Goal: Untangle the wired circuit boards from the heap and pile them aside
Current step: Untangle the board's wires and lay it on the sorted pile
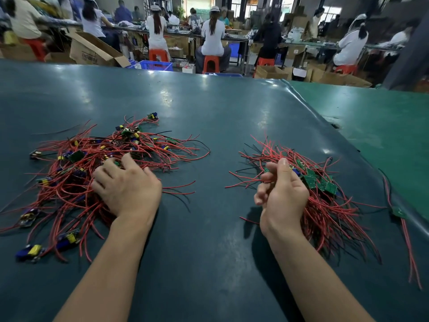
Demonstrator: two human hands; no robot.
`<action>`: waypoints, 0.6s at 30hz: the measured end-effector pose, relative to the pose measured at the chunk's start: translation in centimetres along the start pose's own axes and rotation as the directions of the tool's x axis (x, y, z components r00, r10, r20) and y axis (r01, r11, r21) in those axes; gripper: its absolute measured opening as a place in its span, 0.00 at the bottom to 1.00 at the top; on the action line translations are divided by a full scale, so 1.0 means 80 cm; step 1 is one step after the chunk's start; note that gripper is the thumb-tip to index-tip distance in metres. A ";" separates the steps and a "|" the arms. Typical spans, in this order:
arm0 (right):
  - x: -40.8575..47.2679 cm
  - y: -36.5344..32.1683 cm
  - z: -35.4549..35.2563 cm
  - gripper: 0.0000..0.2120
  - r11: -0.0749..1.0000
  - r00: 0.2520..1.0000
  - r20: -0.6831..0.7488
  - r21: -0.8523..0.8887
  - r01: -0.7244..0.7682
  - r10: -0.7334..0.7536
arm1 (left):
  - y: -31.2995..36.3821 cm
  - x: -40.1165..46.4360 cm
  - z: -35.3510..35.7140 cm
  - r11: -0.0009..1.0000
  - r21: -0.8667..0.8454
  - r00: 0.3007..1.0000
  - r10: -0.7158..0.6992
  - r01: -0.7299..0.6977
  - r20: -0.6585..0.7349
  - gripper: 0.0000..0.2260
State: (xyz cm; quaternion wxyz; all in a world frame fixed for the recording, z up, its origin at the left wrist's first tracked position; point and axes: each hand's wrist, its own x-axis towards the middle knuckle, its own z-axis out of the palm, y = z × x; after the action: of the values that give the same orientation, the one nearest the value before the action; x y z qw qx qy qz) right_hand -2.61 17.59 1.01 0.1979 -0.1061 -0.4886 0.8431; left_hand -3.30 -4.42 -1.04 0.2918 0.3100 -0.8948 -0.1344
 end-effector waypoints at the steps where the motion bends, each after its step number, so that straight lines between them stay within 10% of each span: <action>1: -0.001 0.002 -0.001 0.14 0.999 0.999 0.029 -0.031 0.015 -0.014 | -0.003 0.003 0.000 0.999 0.046 0.999 -0.022 0.021 0.025 0.19; 10: -0.018 0.027 0.001 0.12 0.797 0.902 0.419 -0.507 0.328 -0.105 | -0.012 0.016 -0.002 0.995 0.100 0.998 -0.007 0.001 0.062 0.10; 18: -0.013 0.025 -0.002 0.13 0.792 0.913 0.396 -0.523 0.315 -0.102 | -0.009 0.011 -0.009 0.988 -0.148 0.993 0.034 -0.050 -0.110 0.08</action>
State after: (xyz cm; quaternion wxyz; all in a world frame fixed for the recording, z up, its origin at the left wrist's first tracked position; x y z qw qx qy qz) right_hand -2.09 16.35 -0.84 0.1605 0.0449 -0.7562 0.6328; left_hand -3.10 -5.57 -0.35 0.3646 0.2749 -0.8715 -0.1786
